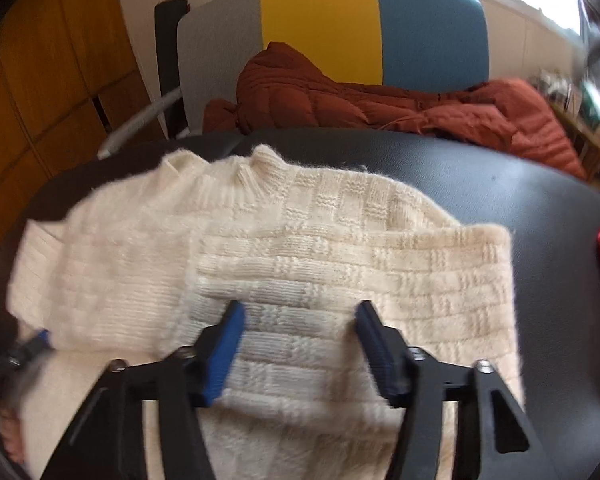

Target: Fold clothes

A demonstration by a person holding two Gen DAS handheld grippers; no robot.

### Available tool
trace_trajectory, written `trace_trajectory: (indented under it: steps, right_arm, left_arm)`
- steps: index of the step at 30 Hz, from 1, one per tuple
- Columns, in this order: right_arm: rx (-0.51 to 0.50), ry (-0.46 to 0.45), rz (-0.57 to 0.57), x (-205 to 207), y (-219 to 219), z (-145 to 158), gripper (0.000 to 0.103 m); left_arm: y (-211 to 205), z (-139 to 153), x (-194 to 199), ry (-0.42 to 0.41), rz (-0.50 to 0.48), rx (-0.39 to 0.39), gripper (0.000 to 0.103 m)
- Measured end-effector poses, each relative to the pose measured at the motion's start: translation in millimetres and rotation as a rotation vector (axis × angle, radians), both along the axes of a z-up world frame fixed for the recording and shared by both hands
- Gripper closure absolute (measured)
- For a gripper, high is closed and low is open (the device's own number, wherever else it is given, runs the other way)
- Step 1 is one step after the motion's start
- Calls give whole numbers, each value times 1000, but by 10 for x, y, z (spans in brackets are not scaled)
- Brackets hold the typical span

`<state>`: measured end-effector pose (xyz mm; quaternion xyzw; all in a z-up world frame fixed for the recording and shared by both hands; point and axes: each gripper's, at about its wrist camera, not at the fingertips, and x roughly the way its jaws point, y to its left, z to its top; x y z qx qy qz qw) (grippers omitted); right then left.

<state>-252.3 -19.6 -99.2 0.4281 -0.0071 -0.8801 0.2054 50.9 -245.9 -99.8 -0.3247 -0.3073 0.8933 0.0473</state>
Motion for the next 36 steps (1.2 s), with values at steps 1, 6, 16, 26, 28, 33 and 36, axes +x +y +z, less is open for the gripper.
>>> trace_trajectory:
  steps: [1,6,16,26,28,33,36]
  right_arm:
    - [-59,-21,9,6,8,14,56]
    - [-193,-85,92,69,-260,26,56]
    - [-29,-84,202,70,-884,30,86]
    - [-41,132,248,61,-996,1048,89]
    - [-35,175,246,55,-986,1225,89]
    - [-10,227,154,-58,-641,1362,89]
    - [-13,204,67,-147,-281,1254,89]
  left_arm:
    - [-1,-2,10,3,2,4,71]
    - [17,-17,96,20,2,8,71]
    - [117,40,189,24,-33,-26,69]
    - [318,229,-80,-5,-52,-132,65]
    - [247,284,-210,-6,-2,-149,64]
    - [-35,320,-345,-21,112,-173,63]
    - [-149,276,-344,-42,138,-178,62]
